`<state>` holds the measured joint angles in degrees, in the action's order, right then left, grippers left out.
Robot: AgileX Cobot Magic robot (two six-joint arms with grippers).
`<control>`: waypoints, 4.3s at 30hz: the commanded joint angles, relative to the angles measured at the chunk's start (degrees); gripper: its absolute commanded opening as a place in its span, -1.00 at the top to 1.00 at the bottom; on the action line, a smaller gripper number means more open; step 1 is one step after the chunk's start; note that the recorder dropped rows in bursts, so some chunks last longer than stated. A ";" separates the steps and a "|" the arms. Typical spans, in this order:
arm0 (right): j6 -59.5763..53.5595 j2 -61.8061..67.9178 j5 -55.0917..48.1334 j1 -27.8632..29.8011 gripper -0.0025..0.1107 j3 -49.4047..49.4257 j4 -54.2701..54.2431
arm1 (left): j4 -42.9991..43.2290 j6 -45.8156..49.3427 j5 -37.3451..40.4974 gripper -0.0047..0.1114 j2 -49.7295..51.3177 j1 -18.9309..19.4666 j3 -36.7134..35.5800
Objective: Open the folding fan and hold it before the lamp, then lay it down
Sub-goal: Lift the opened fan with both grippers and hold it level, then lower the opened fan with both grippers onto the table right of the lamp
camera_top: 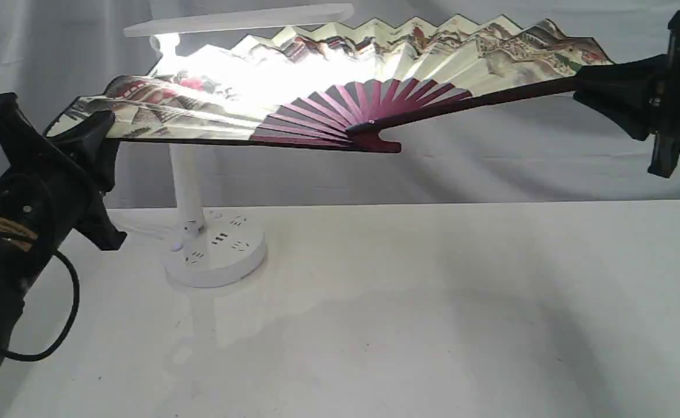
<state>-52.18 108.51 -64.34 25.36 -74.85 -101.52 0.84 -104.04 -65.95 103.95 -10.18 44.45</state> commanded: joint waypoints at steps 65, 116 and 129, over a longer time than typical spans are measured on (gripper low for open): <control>-6.24 -0.17 6.57 7.93 0.96 18.58 3.74 | 6.84 -0.57 4.60 0.92 1.57 -0.89 -4.94; -7.99 -0.07 23.19 14.55 0.66 21.09 9.96 | 6.23 0.59 3.65 0.58 19.45 -8.76 4.71; -9.31 -0.07 24.72 14.55 0.52 21.09 8.59 | 8.89 1.19 4.80 0.52 19.45 -8.76 4.71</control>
<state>-60.52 108.53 -40.40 39.47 -53.75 -92.40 9.00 -103.06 -61.31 123.91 -19.07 48.92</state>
